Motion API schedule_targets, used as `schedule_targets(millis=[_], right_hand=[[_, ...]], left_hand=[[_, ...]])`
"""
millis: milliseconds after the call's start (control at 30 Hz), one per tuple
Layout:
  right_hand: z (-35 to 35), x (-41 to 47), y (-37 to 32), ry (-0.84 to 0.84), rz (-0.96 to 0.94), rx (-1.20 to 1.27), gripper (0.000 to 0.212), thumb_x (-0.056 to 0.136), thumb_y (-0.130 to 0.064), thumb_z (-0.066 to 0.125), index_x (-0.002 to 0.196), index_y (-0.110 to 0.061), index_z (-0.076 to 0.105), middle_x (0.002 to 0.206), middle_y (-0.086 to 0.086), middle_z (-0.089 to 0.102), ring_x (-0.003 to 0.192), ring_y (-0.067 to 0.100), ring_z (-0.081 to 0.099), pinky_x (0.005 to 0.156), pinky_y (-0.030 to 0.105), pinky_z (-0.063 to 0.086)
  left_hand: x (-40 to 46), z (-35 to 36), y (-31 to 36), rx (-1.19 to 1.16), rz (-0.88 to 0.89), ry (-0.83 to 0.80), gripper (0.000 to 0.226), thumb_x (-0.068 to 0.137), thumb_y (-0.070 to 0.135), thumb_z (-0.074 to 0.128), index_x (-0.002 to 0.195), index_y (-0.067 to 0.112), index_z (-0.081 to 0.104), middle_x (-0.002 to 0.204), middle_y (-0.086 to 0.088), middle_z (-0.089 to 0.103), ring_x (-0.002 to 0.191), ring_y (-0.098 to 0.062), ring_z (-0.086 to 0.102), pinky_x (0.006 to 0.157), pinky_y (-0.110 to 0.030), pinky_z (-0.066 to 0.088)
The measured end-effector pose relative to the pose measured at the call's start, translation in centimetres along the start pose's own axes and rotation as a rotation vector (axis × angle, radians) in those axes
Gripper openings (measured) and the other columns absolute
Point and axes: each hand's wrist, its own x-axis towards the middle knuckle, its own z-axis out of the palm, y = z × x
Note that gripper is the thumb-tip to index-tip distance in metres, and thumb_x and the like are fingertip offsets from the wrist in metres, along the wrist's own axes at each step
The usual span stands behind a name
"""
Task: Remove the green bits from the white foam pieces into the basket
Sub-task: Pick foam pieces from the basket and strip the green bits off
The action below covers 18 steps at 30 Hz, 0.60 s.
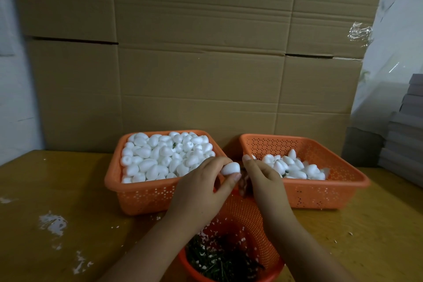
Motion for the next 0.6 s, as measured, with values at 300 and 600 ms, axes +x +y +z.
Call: schedule_targets(millis=[300,600], right_hand=[[0.06,-0.35,-0.17,-0.01,-0.113,-0.042,0.027,0.096,-0.014,0.053,0.073,-0.003,0.064,0.063,0.004,0.059,0.061,0.011,0.053,0.059,0.019,0.045],[0.54,-0.46,0.18,-0.047,-0.139,-0.18,0.015,0.094,-0.022,0.059,0.106,-0.024,0.067,0.096,-0.015,0.067,0.089,-0.007,0.061,0.07,0.006,0.046]], left_hand=[[0.24,-0.12,-0.04,0.053,-0.007,0.003,0.028,0.086,0.061,0.047,0.104,0.043,0.058,0.088,0.028,0.049,0.081,0.011,0.051,0.058,-0.007,0.037],[0.16,-0.1,0.03,-0.018,-0.06,0.006,0.03,0.083,0.062,0.044,0.11,0.049,0.047,0.1,0.037,0.057,0.086,0.017,0.057,0.06,-0.005,0.043]])
